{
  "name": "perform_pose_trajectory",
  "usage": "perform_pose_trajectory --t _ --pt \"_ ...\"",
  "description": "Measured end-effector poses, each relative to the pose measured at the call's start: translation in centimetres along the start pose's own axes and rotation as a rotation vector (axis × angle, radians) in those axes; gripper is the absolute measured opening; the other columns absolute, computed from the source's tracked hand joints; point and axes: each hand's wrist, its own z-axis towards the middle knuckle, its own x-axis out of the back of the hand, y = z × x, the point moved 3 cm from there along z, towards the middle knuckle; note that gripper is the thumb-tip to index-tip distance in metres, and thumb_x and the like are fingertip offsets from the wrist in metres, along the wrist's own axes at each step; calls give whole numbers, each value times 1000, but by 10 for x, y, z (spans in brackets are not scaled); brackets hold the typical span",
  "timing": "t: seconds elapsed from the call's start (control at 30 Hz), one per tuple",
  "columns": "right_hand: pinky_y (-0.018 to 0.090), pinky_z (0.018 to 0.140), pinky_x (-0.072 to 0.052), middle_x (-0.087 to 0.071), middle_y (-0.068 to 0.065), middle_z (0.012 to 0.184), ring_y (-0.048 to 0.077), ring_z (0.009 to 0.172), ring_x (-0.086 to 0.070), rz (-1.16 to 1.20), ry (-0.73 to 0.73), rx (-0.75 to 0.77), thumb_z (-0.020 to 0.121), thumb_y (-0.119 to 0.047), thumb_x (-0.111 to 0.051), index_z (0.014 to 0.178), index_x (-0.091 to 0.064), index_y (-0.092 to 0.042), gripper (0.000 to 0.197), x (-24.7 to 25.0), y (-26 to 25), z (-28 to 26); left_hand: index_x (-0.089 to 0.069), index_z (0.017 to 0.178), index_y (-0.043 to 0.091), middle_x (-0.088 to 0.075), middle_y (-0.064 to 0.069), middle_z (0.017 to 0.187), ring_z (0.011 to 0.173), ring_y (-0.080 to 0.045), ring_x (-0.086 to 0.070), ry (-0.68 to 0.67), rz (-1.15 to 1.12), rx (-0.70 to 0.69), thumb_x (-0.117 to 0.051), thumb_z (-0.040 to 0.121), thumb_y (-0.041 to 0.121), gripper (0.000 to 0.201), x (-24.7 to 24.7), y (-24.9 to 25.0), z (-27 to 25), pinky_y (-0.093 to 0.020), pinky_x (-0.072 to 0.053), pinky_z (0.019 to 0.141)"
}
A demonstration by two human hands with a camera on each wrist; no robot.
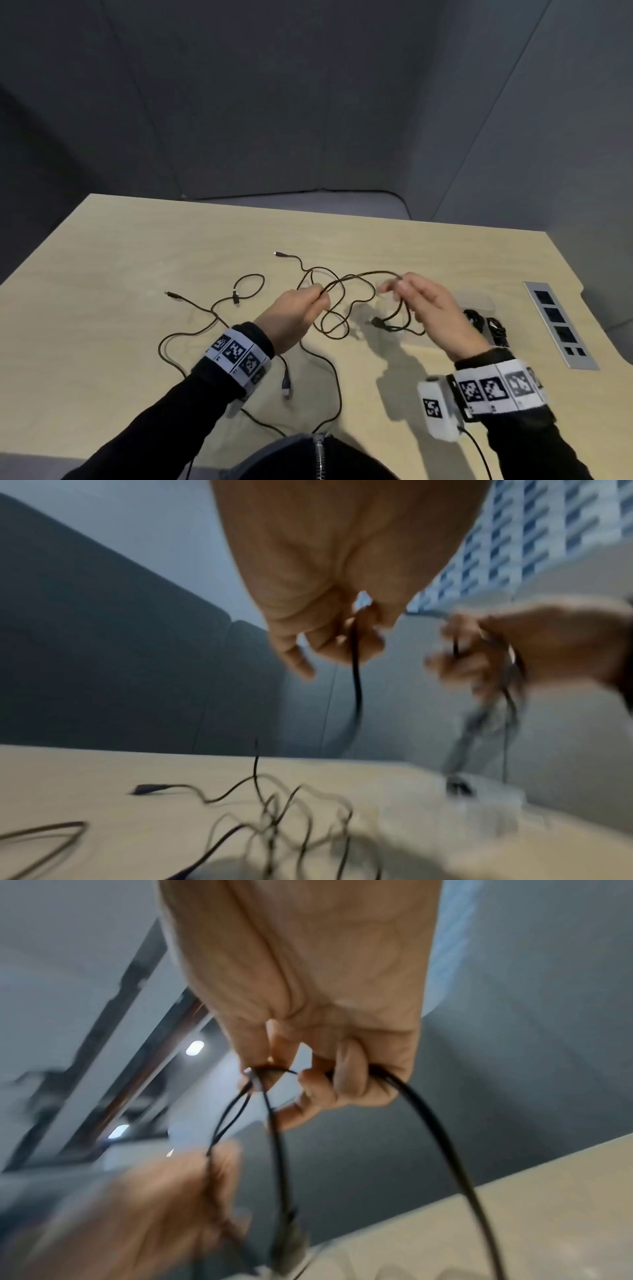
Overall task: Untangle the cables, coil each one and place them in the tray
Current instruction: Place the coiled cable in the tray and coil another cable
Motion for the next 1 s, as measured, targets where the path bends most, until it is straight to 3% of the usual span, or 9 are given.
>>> perform_pose_trajectory --t 0.13,0.33,0.4,0.47,0.5,0.57,0.67,0.87,1.0 --pt "18 48 -28 -70 -8 104 3 60 -38 447 397 18 94 -18 -43 71 -50 -21 24 69 -15 -5 -48 82 19 -52 0 69 66 -17 -42 -53 219 -157 -23 95 40 35 -10 -33 -8 -27 -33 67" --pt "14 56 -46 -65 -13 100 -1 67 -56 1068 498 107 101 -39 -31 81 -57 -31 34 150 -7 -19 -56 89 12 -58 -1 81 83 -18 -47 -2 225 46 -16 87 49 55 -3 -84 -17 -34 -39 80" --pt "24 91 -49 -64 -4 110 5 102 -56 1021 583 -65 100 -49 -24 108 -56 -23 42 189 38 -32 -59 86 11 -58 5 82 84 -13 -48 2 231 62 -17 87 49 57 1 -96 -17 -35 -39 83" --pt "42 117 -17 -36 14 137 20 131 -30 1061 521 -37 99 -55 -7 129 -35 -14 59 239 82 -35 -60 84 10 -49 15 78 79 -4 -44 26 221 72 -18 85 51 58 6 -100 -16 -30 -38 80" --pt "46 115 -21 -42 21 130 24 126 -39 921 747 8 101 -46 -13 123 -36 -7 50 246 78 -41 -60 83 12 -46 20 77 76 -2 -44 32 223 59 -20 85 51 56 8 -98 -14 -27 -37 78" --pt "31 73 -51 -59 -1 68 16 72 -59 241 1058 70 92 -31 -45 88 -47 -15 17 204 20 -45 -63 85 17 -50 22 78 75 0 -48 60 206 10 -24 87 50 51 14 -83 -10 -25 -38 75" --pt "19 45 -38 -46 -14 51 -1 46 -39 233 924 204 98 -26 -42 79 -46 -29 19 123 -11 -28 -69 92 22 -54 21 80 79 -5 -54 143 113 -75 -32 90 50 46 22 -51 -1 -23 -41 76" --pt "14 61 -40 -49 -6 67 2 58 -45 -209 158 124 87 -34 -62 134 -41 -44 52 18 0 -11 -70 94 25 -60 11 81 73 -3 -53 126 109 -315 -40 94 50 39 18 14 12 -23 -43 73" --pt "31 65 -46 -53 -13 63 5 57 -44 -484 -76 118 81 -60 -52 117 -53 -51 36 -21 14 -1 -69 93 24 -63 10 84 78 -6 -56 62 166 -405 -38 95 48 39 19 33 12 -24 -39 76"
